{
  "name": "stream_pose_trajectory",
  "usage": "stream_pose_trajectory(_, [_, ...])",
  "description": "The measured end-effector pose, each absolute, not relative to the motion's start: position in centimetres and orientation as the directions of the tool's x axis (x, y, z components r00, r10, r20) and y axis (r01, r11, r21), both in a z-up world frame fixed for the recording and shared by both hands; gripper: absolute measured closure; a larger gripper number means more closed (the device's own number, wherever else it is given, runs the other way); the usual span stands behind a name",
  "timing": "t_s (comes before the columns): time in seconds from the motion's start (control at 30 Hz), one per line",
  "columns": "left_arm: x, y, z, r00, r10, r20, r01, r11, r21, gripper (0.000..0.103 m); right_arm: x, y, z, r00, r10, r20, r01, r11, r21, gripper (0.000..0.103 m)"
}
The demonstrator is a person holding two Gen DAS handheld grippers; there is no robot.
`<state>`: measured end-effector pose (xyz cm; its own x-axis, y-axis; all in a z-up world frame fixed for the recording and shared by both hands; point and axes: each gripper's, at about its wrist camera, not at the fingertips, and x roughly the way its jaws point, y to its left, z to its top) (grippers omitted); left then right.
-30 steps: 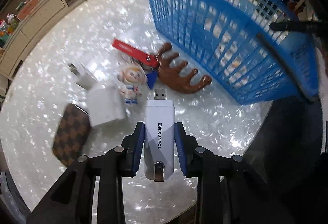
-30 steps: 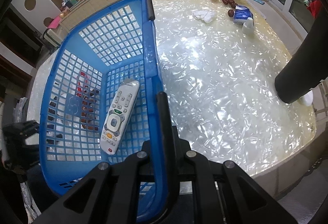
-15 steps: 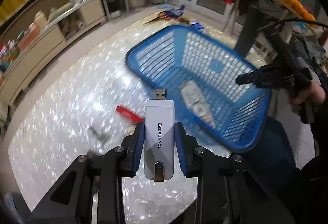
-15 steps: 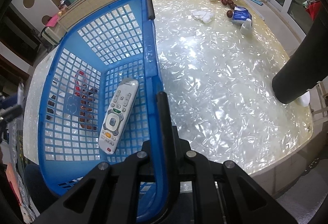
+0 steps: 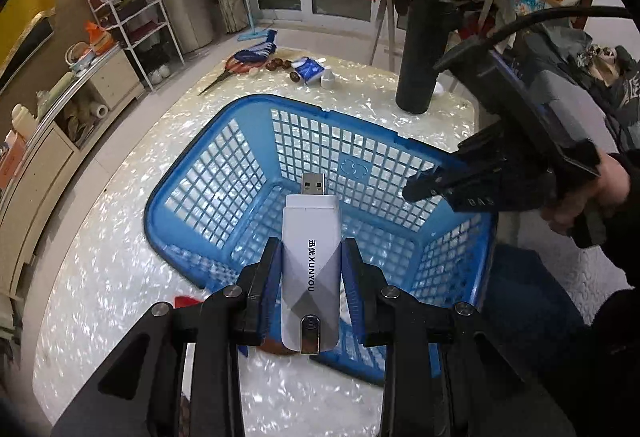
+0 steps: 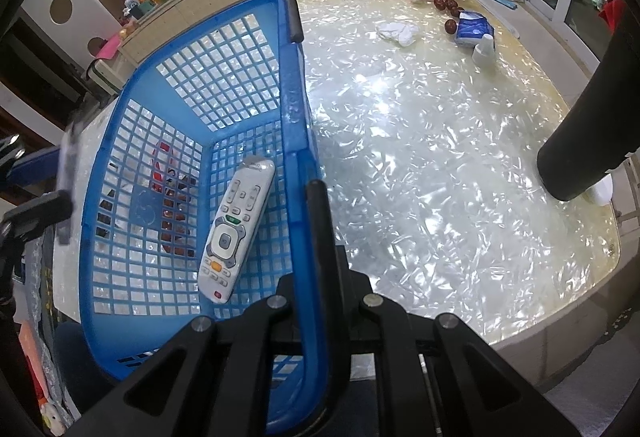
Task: Organize rigid objects
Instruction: 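Lift the USB stick with the left gripper and carry it over the basket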
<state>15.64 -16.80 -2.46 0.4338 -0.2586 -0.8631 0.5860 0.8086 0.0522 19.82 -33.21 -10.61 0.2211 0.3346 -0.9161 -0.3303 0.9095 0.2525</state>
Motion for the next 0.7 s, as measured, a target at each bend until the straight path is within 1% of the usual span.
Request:
stream_pose_trajectory(0.13, [16.7,-18.4,-3.5,0.416,-0.277,-0.866,0.633,0.772,0.057,0.070,19.9,-33.4,-10.6,0.224,0.350,-0.910,-0.325,0.907,0.269,0.095])
stream_pose_trajectory(0.4, [18.5,-20.5,-7.2,0.366,-0.232,-0.901,0.674,0.734,0.085,0.070,19.7,-33.5,-10.5,0.230,0.366,-0.902,-0.326,0.902,0.283,0.095])
stream_pose_trajectory(0.7, [19.8,-21.3,-9.6,0.330,-0.191,-0.924,0.689,0.718,0.097,0.070,19.6,-33.7,-10.6,0.238,0.374,-0.896,-0.327,0.900,0.288,0.095])
